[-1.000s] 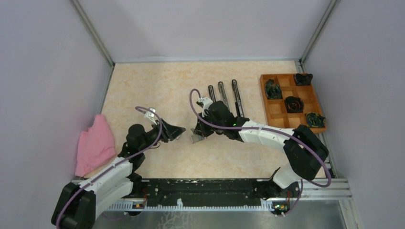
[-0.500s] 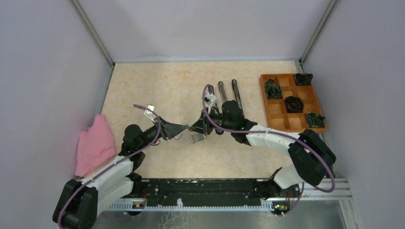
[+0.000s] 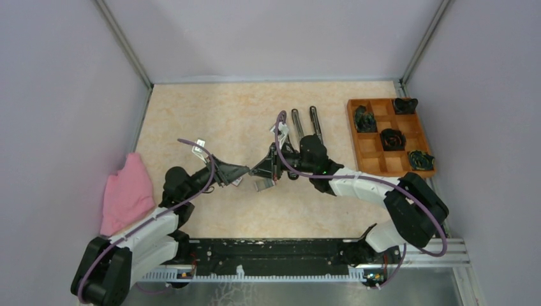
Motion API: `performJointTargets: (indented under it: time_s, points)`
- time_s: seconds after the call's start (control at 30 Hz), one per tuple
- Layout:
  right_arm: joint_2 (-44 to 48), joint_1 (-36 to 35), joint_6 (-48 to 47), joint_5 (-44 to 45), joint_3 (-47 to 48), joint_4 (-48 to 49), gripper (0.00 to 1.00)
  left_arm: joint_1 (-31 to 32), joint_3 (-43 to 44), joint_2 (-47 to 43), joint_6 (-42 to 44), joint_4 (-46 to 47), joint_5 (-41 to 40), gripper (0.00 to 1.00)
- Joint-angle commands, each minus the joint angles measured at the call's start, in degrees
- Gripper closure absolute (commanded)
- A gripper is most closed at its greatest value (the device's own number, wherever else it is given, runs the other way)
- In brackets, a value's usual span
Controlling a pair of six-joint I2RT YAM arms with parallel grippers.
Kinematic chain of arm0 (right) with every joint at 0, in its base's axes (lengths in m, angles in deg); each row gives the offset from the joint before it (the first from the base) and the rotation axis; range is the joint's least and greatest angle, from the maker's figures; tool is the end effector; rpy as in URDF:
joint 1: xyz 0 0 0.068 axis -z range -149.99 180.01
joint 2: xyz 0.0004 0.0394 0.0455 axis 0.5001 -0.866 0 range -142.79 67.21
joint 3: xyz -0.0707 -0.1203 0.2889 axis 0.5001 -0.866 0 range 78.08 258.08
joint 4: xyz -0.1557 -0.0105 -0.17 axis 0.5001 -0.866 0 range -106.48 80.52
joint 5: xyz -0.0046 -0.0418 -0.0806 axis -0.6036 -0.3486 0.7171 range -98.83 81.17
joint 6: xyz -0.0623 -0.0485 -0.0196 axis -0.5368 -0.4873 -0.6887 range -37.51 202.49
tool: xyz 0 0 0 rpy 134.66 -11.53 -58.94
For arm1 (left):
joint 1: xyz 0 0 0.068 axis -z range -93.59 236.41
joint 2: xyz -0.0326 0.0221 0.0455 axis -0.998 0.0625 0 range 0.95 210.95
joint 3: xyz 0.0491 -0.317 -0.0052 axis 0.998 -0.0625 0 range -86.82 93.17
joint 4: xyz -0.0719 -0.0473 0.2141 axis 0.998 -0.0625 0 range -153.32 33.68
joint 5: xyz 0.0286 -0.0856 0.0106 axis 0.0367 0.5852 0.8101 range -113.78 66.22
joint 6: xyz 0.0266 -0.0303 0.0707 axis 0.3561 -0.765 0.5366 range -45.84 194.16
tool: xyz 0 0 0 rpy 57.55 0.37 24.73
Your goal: Load the staples into the stapler
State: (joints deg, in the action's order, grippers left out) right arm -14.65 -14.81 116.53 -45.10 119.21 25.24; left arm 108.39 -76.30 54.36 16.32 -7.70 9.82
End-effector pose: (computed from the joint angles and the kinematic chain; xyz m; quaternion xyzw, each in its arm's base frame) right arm 0.1874 0.2450 0.3171 -0.2736 0.6837 0.5825 0.3442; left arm 0.1351 -0.0966 0.2780 0.0062 0.6770 -0.6042 0.4202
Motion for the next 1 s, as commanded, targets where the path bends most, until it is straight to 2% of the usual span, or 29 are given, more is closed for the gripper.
performJointTargets:
  time_s: [0.0,0.5,0.6,0.8,0.97]
  points:
    - [0.0,0.1,1.4,-2.5,0.0,6.7,1.00,-0.3,-0.3,0.0,-0.7,3.6,1.2,0.59]
    - [-2.3,0.4,2.8,-2.5,-0.3,8.3,1.00,-0.4,-1.6,-2.1,-1.7,2.2,-0.2,0.75]
    - [-1.7,0.4,1.6,-1.3,-0.1,6.7,0.99,-0.3,-1.0,-2.9,-1.4,-2.0,-1.8,0.78]
    - [1.2,0.2,-3.3,2.7,0.8,0.0,0.81,-0.3,3.0,-4.2,-0.1,-14.8,-5.2,0.84]
    - [4.5,-2.4,-15.7,11.9,2.5,-10.7,0.68,-0.3,8.0,-4.1,0.3,-28.6,-11.1,0.85]
